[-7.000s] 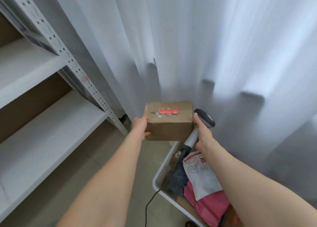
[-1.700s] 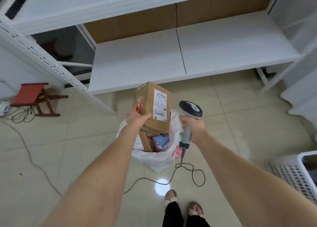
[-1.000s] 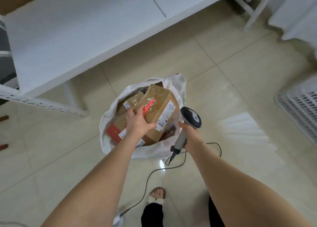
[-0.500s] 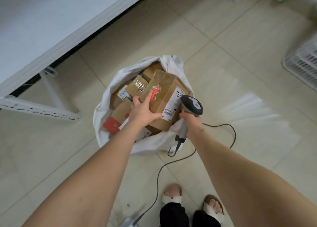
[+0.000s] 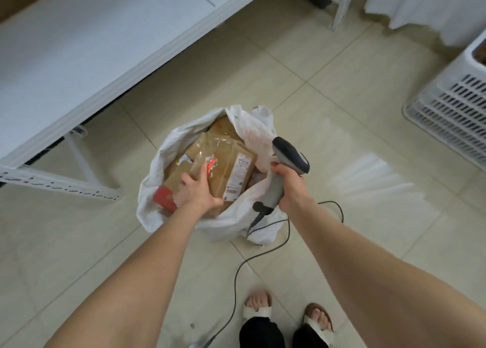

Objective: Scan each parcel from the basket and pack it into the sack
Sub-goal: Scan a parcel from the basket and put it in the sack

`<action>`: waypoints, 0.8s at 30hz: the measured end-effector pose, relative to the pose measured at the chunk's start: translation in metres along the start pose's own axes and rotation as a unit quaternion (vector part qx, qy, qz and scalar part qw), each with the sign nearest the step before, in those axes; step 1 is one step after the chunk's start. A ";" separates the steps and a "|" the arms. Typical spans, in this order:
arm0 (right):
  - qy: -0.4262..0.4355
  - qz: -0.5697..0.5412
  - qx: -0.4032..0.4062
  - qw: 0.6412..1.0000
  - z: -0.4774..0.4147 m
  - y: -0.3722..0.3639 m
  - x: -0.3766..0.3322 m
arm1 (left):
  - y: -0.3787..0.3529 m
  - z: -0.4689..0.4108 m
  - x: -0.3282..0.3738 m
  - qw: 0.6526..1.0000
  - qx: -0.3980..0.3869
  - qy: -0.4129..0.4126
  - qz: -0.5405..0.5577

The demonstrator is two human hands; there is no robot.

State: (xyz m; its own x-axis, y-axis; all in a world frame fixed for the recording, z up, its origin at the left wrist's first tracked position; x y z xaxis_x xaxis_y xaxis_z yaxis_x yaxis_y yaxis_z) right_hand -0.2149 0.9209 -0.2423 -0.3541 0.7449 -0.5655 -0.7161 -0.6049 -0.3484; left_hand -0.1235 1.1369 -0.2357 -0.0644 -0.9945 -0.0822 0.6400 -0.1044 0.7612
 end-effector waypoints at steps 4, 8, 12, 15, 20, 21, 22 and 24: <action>-0.004 0.025 -0.021 0.999 0.001 -0.010 -0.006 | 0.000 0.008 0.030 0.986 -0.031 -0.135 -0.094; -0.002 0.033 -0.043 0.999 -0.005 -0.009 -0.015 | -0.006 -0.004 0.057 0.990 -0.012 -0.142 -0.021; -0.002 0.052 -0.027 0.998 -0.015 0.011 -0.010 | -0.052 -0.012 0.081 0.977 -0.168 -0.130 0.018; -0.015 0.069 -0.004 0.998 -0.015 0.023 0.002 | -0.079 -0.007 0.092 0.961 -0.230 -0.150 0.041; -0.053 0.048 -0.025 0.997 -0.022 0.023 0.010 | -0.087 -0.019 0.084 0.993 -0.094 -0.075 0.019; -0.054 0.045 -0.030 0.997 -0.025 0.022 0.010 | -0.088 -0.020 0.084 0.994 -0.081 -0.064 0.024; -0.050 0.042 -0.027 0.998 -0.029 0.023 0.008 | -0.089 -0.021 0.086 0.995 -0.079 -0.060 0.022; -0.039 0.029 -0.029 0.998 -0.034 0.022 0.004 | -0.086 -0.022 0.089 0.996 -0.077 -0.050 -0.002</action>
State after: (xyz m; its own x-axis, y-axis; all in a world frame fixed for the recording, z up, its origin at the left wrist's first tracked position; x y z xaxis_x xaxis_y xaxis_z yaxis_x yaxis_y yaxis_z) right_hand -0.2119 0.9011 -0.2776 -0.4406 0.7268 -0.5268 -0.6587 -0.6605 -0.3604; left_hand -0.1678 1.0574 -0.3229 -0.1373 -0.9904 -0.0147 0.7494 -0.1136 0.6523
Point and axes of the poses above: each hand's wrist, its own z-axis away from the middle knuckle, its own y-axis out of the back of the hand, x = y × z, the point moved 8 cm from there along -z, towards the middle knuckle, and after that the axes turned 6 degrees about -x, right-handed, at the moved point
